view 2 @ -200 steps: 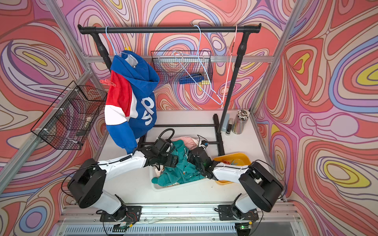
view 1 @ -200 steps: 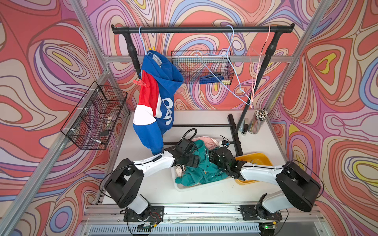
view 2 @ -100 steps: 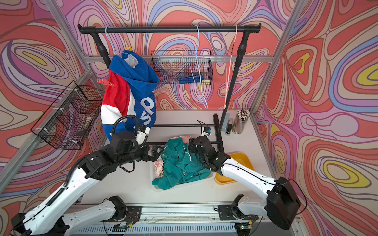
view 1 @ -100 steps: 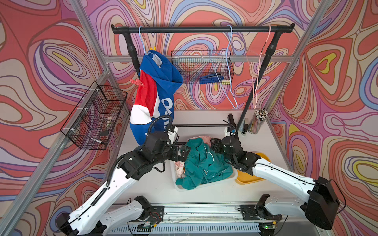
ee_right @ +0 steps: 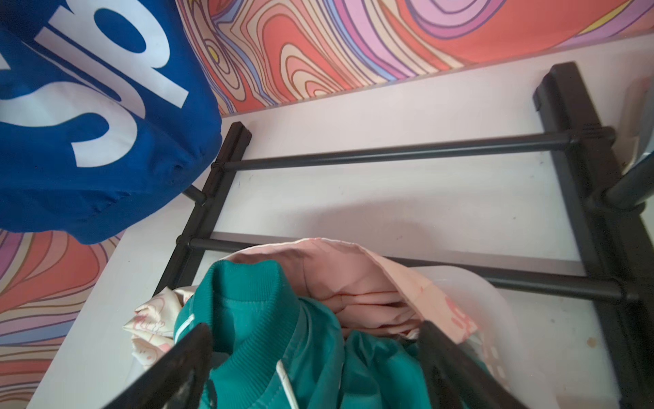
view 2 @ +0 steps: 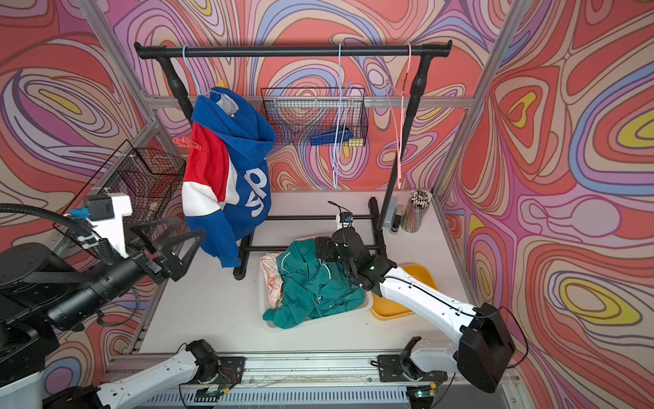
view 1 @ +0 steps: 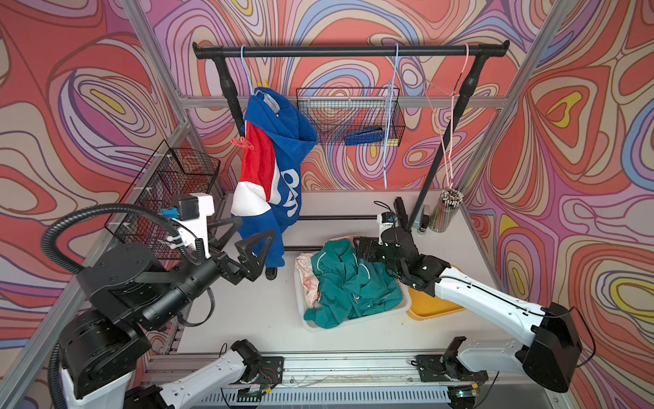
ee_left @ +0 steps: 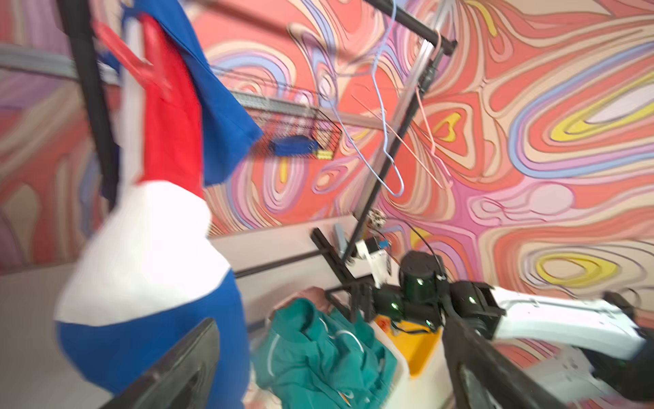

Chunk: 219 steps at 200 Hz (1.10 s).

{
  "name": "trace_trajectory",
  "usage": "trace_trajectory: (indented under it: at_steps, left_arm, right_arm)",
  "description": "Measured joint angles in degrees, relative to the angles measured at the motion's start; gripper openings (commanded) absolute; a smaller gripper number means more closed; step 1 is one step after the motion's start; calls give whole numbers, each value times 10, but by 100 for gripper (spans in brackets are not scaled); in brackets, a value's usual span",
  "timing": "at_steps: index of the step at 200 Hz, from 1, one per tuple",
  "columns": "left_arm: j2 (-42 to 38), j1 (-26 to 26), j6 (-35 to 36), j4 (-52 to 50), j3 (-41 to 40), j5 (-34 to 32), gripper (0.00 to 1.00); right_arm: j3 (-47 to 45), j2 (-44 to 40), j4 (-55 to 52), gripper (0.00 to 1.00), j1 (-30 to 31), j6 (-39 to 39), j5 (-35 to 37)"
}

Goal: Remove the clothespins securing jackets to the hanger
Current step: Pick up the hanger from the clothesline.

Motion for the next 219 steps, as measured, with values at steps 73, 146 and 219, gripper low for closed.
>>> trace_trajectory:
  at_steps: [73, 146, 219]
  left_arm:
    - [149, 2, 104, -7, 79, -195, 98]
    - [253, 122, 120, -25, 167, -166, 81]
    - [257, 237, 83, -28, 134, -13, 61]
  right_arm:
    - [0, -7, 4, 98, 0, -14, -45]
    - [0, -8, -1, 98, 0, -18, -58]
    - [0, -8, -2, 98, 0, -21, -61]
